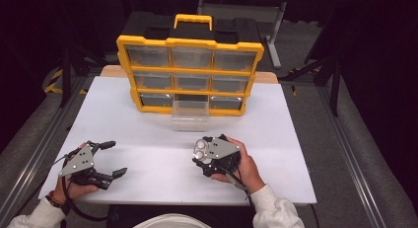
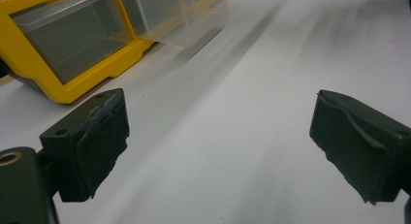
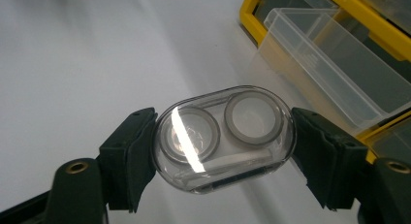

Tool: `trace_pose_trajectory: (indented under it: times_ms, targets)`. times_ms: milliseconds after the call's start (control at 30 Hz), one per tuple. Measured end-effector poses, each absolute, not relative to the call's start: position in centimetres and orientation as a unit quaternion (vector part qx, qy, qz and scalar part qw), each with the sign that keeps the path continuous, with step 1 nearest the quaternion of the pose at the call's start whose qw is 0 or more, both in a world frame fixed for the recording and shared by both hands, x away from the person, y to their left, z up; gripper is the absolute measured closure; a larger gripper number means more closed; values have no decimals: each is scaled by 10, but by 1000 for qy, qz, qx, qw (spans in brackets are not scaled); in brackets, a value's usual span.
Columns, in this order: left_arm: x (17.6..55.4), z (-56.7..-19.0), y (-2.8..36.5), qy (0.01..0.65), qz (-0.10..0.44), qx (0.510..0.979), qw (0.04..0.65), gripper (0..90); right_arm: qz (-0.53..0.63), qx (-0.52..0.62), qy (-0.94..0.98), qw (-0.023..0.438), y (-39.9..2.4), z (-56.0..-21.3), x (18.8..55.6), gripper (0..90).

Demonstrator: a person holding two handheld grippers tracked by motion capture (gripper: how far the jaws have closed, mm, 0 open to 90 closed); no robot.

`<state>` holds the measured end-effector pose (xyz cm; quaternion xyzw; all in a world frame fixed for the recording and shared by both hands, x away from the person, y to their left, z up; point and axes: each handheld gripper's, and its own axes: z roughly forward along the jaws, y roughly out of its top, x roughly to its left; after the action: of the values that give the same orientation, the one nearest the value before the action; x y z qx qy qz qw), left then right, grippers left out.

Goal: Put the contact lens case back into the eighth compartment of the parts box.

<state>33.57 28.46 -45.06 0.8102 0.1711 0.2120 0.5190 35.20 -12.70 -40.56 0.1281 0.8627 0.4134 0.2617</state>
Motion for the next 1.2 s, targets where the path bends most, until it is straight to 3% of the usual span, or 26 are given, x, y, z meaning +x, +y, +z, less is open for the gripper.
trace_pose_trajectory:
  times_ms: [700, 1200]
  targets:
    - [336, -451, 284, 173, 211, 810, 520, 79, 428, 141, 843, 294, -134, -399, 351, 282]
    - [335, -450, 285, 174, 212, 808, 521, 79, 429, 146, 821, 346, -137, -391, 357, 283]
